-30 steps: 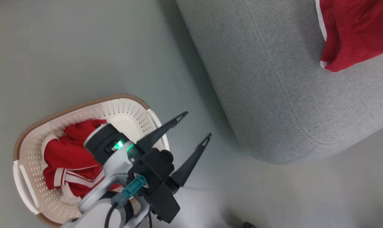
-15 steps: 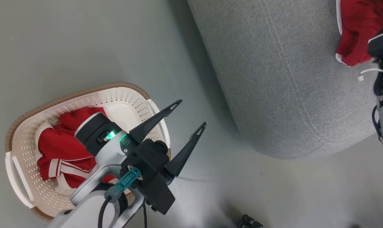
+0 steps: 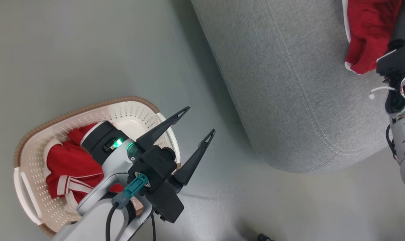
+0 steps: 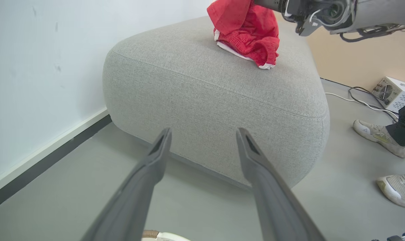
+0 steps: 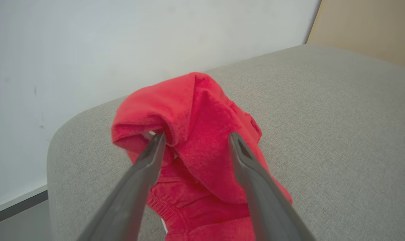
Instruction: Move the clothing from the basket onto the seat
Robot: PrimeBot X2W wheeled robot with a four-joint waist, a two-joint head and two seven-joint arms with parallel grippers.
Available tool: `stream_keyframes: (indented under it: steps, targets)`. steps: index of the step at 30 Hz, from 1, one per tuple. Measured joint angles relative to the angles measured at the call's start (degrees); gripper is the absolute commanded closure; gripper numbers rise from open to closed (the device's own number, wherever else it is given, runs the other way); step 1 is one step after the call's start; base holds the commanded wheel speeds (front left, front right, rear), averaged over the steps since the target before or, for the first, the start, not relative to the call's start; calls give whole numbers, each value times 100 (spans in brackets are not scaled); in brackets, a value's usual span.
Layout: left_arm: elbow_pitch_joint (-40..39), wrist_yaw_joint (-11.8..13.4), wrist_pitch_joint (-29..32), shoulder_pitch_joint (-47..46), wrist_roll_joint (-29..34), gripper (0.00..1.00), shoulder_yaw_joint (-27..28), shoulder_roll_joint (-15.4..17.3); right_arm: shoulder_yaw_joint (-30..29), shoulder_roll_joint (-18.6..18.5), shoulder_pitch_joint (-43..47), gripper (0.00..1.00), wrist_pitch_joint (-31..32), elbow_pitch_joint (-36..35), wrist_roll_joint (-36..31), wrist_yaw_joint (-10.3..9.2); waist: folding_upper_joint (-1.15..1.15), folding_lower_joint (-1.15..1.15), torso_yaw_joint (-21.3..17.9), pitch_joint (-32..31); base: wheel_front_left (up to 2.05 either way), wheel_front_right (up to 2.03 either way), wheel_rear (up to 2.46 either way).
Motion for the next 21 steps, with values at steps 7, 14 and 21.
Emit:
stream_keyframes:
  steps: [7, 14, 21]
  targets:
    - [237, 21, -172, 24, -58, 0, -45, -185, 94, 38, 403, 0, 0, 3, -246, 81, 0, -1, 58, -325, 0, 0, 0]
    - [505, 108, -392, 123, -143, 0, -55, -381, 167, 123, 881, 0, 1, -267, -401, 116, 0, -1, 191, -691, 0, 0, 0]
    - [781, 205, -570, 250, -207, 0, -78, -642, 268, 208, 1433, 0, 1, -754, -641, 146, 0, -2, 463, -1033, 0, 0, 0]
